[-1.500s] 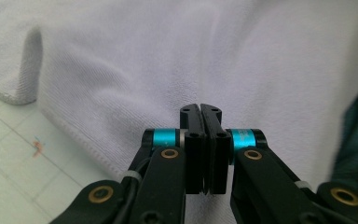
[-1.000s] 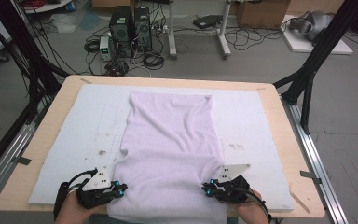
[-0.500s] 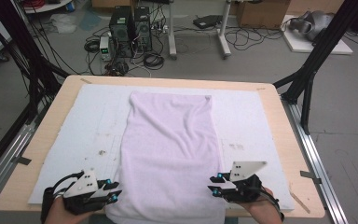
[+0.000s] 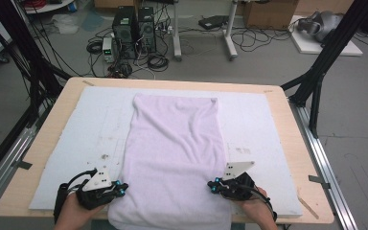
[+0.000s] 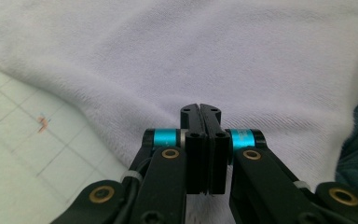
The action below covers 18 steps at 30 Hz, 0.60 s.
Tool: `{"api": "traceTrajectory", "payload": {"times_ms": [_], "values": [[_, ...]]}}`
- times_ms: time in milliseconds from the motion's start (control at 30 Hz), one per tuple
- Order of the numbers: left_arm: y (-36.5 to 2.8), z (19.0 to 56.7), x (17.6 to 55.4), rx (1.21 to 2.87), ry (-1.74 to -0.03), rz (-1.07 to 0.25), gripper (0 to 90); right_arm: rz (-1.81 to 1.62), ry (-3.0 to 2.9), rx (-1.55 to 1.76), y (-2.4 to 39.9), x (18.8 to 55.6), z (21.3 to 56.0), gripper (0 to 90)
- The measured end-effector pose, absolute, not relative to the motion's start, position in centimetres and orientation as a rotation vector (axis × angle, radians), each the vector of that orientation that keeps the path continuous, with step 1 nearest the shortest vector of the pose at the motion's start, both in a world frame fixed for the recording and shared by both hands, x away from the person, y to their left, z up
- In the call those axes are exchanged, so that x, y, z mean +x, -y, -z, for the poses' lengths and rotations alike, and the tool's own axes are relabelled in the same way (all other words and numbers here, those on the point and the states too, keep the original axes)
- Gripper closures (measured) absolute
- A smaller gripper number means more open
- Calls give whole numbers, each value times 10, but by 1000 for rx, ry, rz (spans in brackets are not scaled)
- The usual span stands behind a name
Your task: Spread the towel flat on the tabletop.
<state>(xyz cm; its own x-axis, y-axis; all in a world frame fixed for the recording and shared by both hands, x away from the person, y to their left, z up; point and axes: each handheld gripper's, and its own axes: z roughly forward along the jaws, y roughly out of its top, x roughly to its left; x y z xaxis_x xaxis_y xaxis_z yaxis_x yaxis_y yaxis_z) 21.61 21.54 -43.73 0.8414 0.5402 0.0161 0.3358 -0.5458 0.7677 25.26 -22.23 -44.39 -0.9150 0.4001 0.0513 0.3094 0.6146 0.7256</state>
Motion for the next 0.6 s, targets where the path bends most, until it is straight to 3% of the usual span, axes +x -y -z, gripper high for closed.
{"api": "traceTrajectory", "payload": {"times_ms": [167, 200, 267, 333, 400, 467, 500, 533, 600], "values": [[-225, 429, 202, 2179, -606, -293, 891, -1213, -2720, 568, 225, 242, 438, 882], [-225, 429, 201, 2183, -596, -293, 856, -1225, -2710, 579, 227, 240, 435, 876], [-224, 432, 202, 2199, -606, -285, 687, -1236, -2719, 576, 229, 239, 433, 713], [-221, 437, 204, 2211, -596, -269, 662, -1252, -2739, 562, 229, 237, 433, 666], [-217, 444, 205, 2239, -583, -276, 692, -1241, -2756, 541, 226, 233, 435, 649], [-216, 444, 205, 2218, -582, -277, 785, -1192, -2782, 539, 223, 231, 442, 687], [-216, 444, 204, 2226, -574, -292, 870, -1196, -2760, 542, 222, 230, 444, 773], [-215, 444, 203, 2228, -572, -306, 874, -1219, -2765, 545, 223, 230, 445, 867], [-215, 442, 199, 2234, -558, -328, 883, -1236, -2775, 550, 223, 231, 446, 883]]}}
